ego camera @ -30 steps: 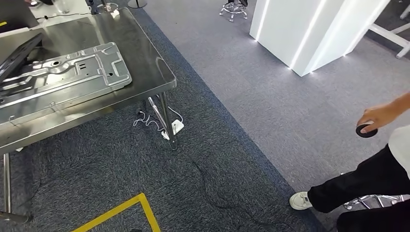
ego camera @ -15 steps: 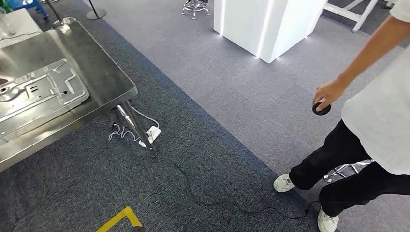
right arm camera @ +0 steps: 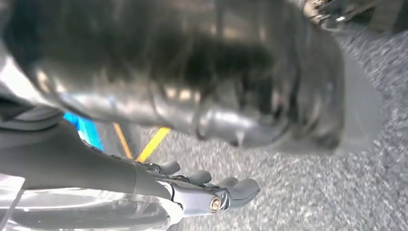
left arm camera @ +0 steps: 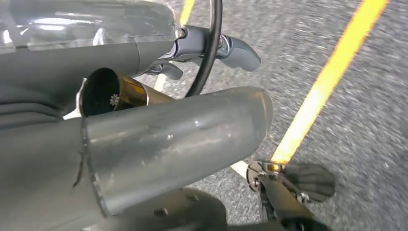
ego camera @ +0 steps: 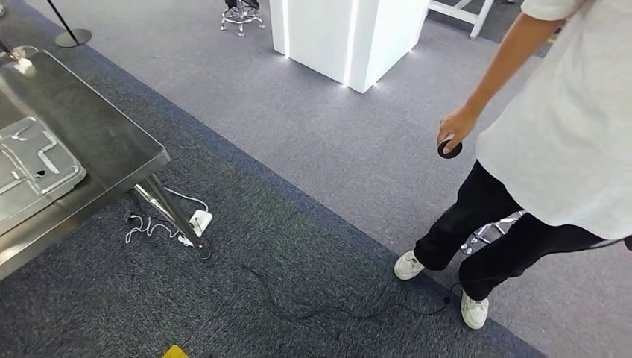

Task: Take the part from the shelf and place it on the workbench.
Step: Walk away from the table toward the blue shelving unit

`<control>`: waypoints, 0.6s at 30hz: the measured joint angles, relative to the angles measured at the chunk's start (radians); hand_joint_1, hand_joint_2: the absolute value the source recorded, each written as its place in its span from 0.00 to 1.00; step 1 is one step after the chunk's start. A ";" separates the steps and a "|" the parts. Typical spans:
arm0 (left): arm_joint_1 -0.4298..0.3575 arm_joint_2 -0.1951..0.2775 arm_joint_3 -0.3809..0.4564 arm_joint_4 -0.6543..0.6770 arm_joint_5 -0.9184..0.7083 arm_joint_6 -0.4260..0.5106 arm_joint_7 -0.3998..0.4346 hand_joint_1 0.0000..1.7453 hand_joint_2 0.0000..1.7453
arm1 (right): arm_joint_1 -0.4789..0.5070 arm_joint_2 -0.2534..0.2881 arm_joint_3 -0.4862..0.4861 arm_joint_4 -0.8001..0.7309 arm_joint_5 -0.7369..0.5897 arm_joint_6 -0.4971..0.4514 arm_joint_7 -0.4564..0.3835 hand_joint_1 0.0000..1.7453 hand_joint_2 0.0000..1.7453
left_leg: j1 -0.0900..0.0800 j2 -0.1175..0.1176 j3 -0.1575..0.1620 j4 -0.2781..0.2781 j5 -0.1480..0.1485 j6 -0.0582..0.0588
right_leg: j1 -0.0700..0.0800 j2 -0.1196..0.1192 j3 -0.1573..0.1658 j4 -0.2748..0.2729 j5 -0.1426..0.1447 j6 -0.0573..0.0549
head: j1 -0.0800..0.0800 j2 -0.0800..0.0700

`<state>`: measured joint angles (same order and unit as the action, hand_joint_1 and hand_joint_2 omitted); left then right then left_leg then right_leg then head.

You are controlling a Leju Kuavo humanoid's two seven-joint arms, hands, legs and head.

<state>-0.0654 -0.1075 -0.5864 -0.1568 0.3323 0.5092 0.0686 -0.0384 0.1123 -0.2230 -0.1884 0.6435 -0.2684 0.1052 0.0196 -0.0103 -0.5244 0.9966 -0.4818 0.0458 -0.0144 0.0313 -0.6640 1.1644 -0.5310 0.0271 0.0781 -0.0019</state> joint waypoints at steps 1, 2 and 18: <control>0.002 0.000 0.000 0.000 0.000 0.000 -0.001 0.00 0.00 | -0.002 0.000 0.000 0.000 0.000 0.000 0.000 0.00 0.00 | -0.001 0.016 0.000 0.000 -0.001 0.001 | -0.002 -0.012 -0.033 0.064 -0.029 0.003 | 0.000 0.000; 0.003 0.000 0.000 0.000 0.000 0.001 -0.002 0.00 0.00 | -0.002 0.000 0.000 0.000 0.000 -0.001 -0.001 0.00 0.00 | -0.001 0.032 -0.001 0.000 -0.002 0.001 | -0.004 -0.018 -0.057 0.113 -0.044 0.007 | 0.000 0.000; -0.002 -0.005 -0.006 0.000 -0.003 0.006 -0.002 0.00 0.00 | 0.000 0.000 -0.013 0.000 0.000 -0.002 0.008 0.00 0.00 | 0.001 0.019 -0.108 0.299 -0.176 -0.055 | 0.001 0.004 0.084 -0.149 0.076 -0.045 | -0.005 0.000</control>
<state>-0.0677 -0.1122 -0.5928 -0.1568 0.3288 0.5147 0.0669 -0.0383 0.1127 -0.2363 -0.1882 0.6435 -0.2701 0.1133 0.0209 0.0089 -0.6325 1.2960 -0.6578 -0.0089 -0.0138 0.0352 -0.5802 1.0151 -0.4550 -0.0181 0.0734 -0.0019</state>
